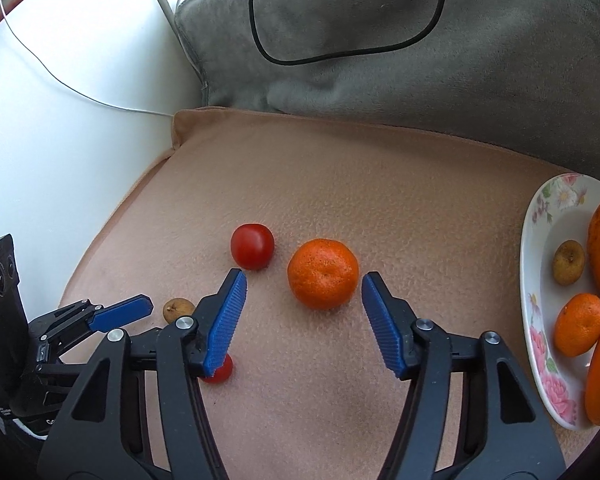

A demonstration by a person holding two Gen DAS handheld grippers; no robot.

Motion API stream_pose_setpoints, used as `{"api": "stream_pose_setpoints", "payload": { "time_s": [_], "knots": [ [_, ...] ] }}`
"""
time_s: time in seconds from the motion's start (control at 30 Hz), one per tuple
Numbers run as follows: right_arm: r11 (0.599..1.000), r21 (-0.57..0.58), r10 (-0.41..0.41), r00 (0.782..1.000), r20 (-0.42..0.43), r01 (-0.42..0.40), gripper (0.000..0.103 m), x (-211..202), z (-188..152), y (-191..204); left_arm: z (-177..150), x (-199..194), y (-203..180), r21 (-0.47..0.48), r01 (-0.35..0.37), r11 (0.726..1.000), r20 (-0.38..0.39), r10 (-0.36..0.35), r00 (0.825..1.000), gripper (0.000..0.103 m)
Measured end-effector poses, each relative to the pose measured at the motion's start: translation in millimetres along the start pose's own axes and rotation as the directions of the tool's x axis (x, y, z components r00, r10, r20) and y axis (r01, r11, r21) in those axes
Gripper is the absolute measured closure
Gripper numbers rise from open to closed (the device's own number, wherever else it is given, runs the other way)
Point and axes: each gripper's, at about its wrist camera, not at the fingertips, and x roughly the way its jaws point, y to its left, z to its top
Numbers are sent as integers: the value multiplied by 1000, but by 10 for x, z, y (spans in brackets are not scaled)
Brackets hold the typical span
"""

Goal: Organize fruits
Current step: 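Close the right gripper on the tangerine while the left gripper grasps the brown kiwi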

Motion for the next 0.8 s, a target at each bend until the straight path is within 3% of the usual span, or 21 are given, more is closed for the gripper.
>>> {"api": "stream_pose_setpoints", "payload": {
  "time_s": [0.47,0.53,0.8],
  "knots": [
    [1000,-3,-24,999,-36,24,46,273,39,-31,22,175,15,-6,-4,1000,-35,4,999,66],
    [1000,0,-23,999,-43,23,52,301,42,-29,24,184,18,-6,-6,1000,-36,5,999,68],
    [999,-2,-38,998,-44,38,59,316,66,-43,21,177,17,-7,0,1000,-28,-1,1000,74]
  ]
}}
